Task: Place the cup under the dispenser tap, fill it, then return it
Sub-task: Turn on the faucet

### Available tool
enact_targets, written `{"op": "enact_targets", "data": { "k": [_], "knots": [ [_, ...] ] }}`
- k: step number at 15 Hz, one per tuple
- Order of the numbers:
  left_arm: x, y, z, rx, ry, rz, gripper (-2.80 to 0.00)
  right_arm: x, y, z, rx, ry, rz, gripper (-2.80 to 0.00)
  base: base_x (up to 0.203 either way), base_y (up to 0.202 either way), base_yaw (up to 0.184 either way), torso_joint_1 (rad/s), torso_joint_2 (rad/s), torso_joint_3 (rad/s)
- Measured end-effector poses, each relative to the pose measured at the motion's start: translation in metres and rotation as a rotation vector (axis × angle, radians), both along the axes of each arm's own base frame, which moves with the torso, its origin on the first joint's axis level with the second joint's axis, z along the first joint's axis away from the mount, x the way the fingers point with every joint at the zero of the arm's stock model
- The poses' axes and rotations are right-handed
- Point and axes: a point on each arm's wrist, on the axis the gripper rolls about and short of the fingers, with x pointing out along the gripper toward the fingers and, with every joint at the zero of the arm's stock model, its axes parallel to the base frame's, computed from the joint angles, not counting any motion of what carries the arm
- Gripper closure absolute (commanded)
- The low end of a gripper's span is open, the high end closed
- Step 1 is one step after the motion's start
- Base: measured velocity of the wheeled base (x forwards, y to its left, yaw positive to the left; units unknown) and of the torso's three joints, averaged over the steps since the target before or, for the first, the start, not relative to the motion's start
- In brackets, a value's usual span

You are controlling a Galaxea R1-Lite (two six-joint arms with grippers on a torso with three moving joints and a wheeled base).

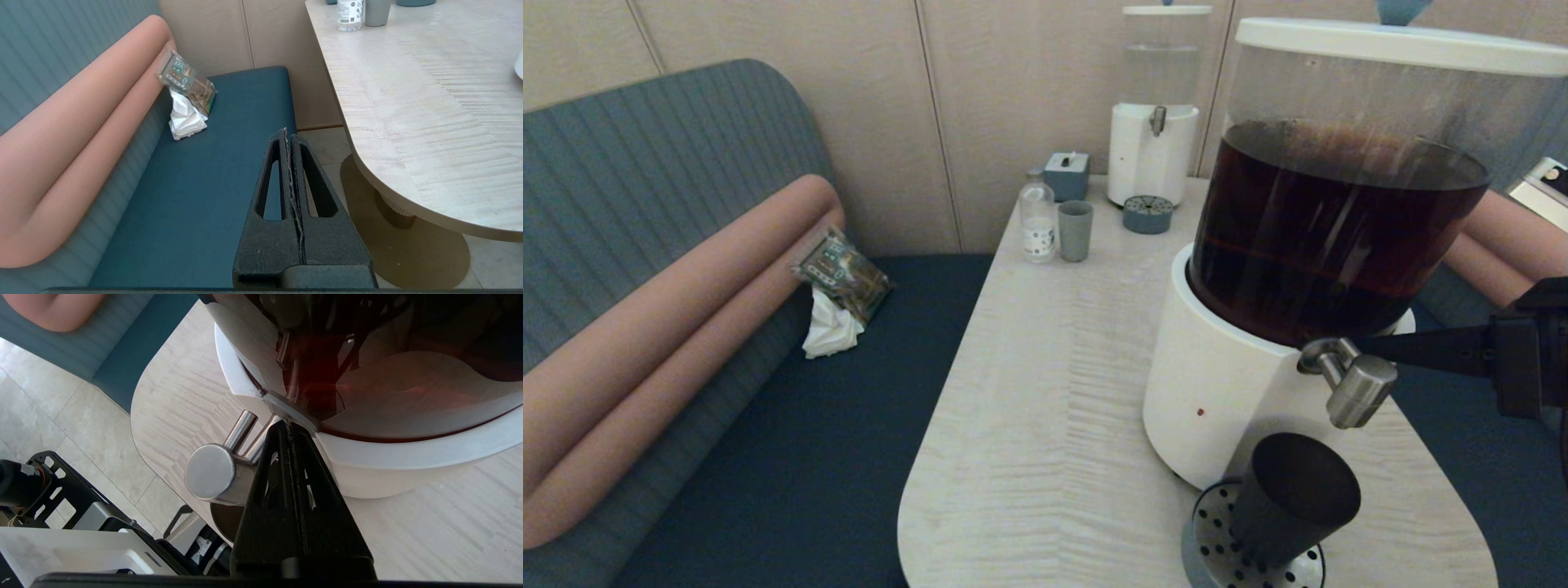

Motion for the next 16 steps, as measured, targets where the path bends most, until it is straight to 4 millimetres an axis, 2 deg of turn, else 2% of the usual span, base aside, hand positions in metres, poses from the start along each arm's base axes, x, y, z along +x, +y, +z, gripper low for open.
{"op": "enact_targets", "data": {
  "k": [16],
  "knots": [
    [0.000, 0.000, 0.000, 0.000, 0.000, 0.000, 0.00, 0.005, 0.017, 0.000, -0.002, -0.053, 0.085, 0.00, 0.000, 0.000, 0.000, 0.000, 0.00, 0.000]
  ]
}}
